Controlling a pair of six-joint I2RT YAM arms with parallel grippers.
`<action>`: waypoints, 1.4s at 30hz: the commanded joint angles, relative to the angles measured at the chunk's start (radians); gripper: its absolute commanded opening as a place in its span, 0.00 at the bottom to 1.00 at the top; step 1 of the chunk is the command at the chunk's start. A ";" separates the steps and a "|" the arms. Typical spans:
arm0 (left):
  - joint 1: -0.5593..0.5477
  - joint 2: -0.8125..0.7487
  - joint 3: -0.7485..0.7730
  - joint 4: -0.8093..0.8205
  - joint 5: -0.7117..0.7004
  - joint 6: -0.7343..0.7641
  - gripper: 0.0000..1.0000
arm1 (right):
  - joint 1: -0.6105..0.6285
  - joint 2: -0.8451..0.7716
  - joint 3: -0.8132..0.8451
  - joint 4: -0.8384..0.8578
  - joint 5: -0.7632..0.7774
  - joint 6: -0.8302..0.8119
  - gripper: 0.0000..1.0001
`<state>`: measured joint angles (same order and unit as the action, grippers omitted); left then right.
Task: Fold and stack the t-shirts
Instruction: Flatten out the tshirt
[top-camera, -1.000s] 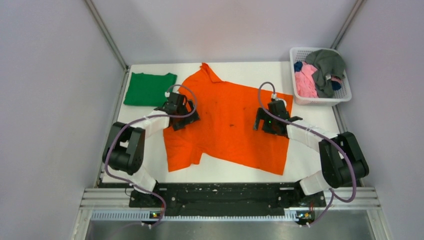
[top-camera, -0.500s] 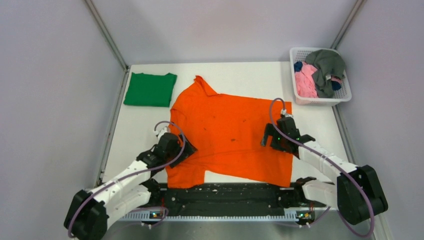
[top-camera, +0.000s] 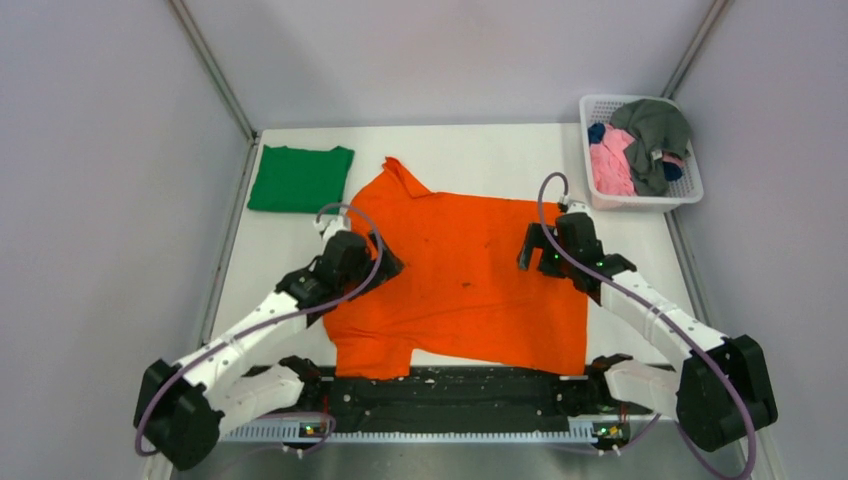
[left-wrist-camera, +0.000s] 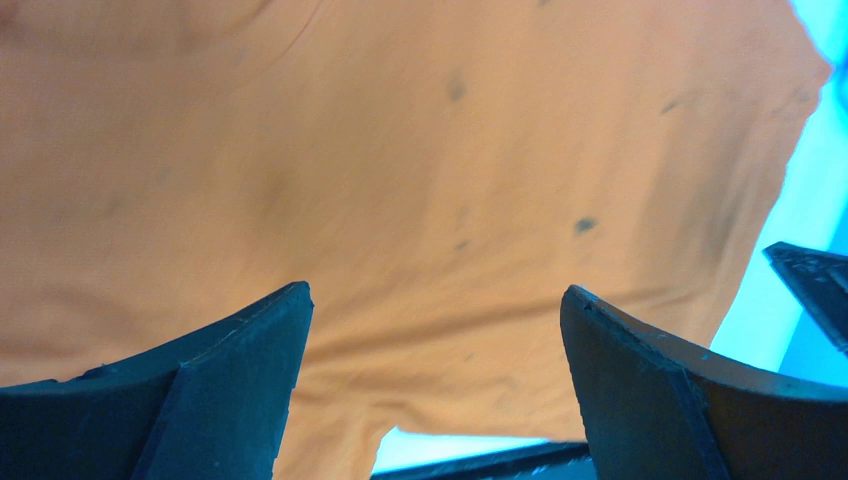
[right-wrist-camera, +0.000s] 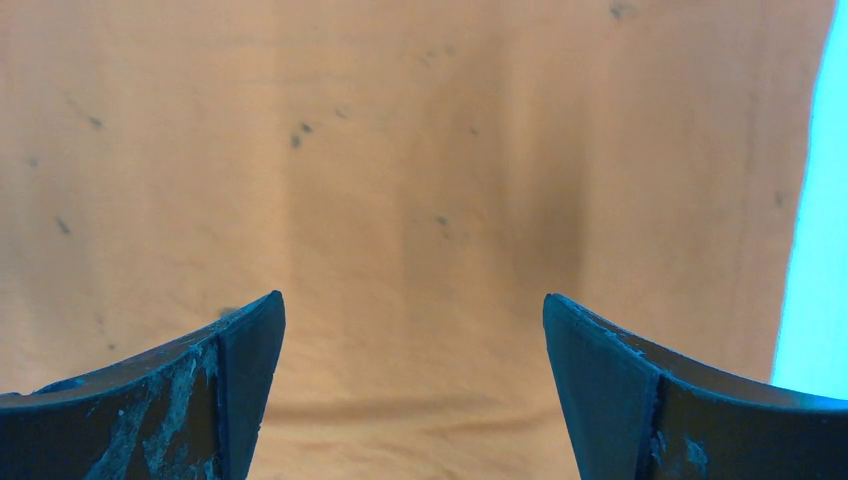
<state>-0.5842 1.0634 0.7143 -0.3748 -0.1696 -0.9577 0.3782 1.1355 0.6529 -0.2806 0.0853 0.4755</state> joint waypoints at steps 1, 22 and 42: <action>0.053 0.270 0.233 0.159 -0.069 0.120 0.99 | 0.030 0.058 0.039 0.083 -0.029 -0.035 0.99; 0.243 1.215 1.023 0.284 0.231 0.132 0.99 | 0.031 0.193 -0.017 0.121 0.019 -0.055 0.99; 0.221 1.502 1.479 0.403 0.360 -0.056 0.99 | 0.031 0.219 -0.010 0.109 0.032 -0.057 0.99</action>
<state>-0.3515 2.5393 2.0651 0.0334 0.1905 -0.9855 0.3996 1.3525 0.6281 -0.1970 0.0914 0.4274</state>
